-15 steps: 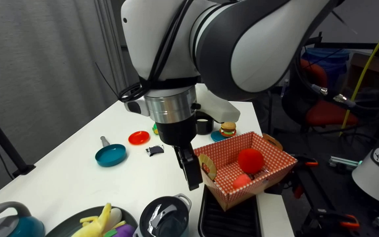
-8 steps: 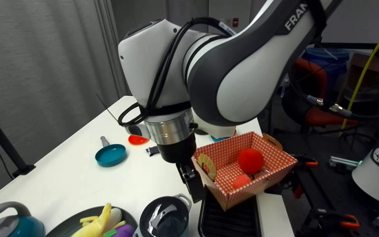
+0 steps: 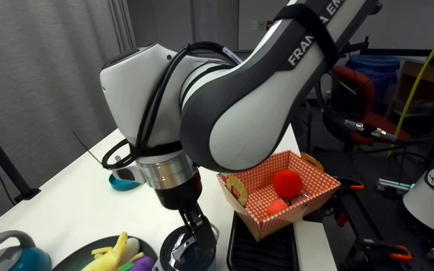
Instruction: Take the lid off the blue pot
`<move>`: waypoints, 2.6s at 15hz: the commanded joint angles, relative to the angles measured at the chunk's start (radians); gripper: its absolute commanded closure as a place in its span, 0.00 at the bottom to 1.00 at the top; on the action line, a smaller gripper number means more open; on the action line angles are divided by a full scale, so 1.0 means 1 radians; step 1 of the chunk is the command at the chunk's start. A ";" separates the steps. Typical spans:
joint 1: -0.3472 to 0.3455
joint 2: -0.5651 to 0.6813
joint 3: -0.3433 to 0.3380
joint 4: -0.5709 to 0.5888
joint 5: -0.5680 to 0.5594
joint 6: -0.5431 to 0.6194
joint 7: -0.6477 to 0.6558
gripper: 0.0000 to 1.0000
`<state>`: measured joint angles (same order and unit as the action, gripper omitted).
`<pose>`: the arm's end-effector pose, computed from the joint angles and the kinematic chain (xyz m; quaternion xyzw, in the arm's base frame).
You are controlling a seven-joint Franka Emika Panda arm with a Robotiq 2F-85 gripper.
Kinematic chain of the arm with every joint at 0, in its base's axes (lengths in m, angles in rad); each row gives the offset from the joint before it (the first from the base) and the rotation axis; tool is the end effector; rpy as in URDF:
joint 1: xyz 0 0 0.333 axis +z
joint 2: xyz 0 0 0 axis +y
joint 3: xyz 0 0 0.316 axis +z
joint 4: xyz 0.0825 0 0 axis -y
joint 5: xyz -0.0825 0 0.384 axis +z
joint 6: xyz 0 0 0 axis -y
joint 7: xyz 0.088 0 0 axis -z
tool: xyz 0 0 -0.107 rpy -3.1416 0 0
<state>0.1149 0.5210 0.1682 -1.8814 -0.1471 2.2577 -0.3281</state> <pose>0.5987 0.1654 0.2233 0.9379 0.3402 -0.0672 0.0097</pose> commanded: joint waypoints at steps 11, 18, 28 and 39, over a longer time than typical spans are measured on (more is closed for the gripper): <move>-0.031 0.172 0.018 0.190 0.031 -0.014 -0.092 0.00; -0.013 0.173 0.015 0.205 0.021 -0.030 -0.068 0.01; 0.000 0.154 0.012 0.189 0.022 -0.017 -0.037 0.52; 0.023 0.095 0.005 0.144 0.006 0.000 0.014 0.52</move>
<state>0.1131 0.6556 0.1743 -1.7088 -0.1475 2.2427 -0.3660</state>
